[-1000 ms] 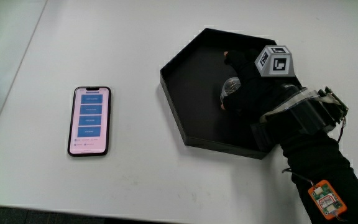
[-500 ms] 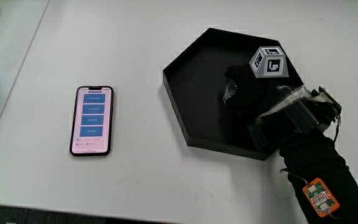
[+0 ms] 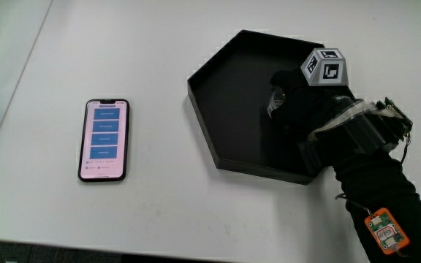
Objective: Pick paper clip from plate
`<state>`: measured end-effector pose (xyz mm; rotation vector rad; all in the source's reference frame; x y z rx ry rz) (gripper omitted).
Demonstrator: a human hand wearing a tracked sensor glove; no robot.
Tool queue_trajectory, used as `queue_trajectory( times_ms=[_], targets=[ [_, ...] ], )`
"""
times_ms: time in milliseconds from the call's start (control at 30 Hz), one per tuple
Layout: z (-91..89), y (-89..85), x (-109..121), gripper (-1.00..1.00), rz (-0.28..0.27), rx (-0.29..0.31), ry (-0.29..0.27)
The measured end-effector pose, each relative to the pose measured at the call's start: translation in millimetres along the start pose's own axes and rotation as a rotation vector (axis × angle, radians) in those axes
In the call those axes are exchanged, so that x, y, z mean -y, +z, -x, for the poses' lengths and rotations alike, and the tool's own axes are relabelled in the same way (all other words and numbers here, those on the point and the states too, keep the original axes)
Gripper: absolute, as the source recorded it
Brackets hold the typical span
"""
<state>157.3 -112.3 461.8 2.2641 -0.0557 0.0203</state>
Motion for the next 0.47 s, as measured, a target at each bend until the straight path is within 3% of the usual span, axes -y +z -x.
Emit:
queue_trajectory(
  times_ms=[167,267,300,333,467],
  targets=[
    [-4.8,6.3,1.9,1.0,-0.022,-0.003,0.008],
    [-10.7,9.6,3.1,1.0,0.014,-0.038,0.034],
    [-13.6,10.8,3.9,1.0,-0.008,-0.028,0.018],
    [-16.3,11.1,3.6,1.0,0.02,-0.049,0.049],
    [-29.5,15.1,5.7,1.0,0.008,-0.063,0.021]
  ],
)
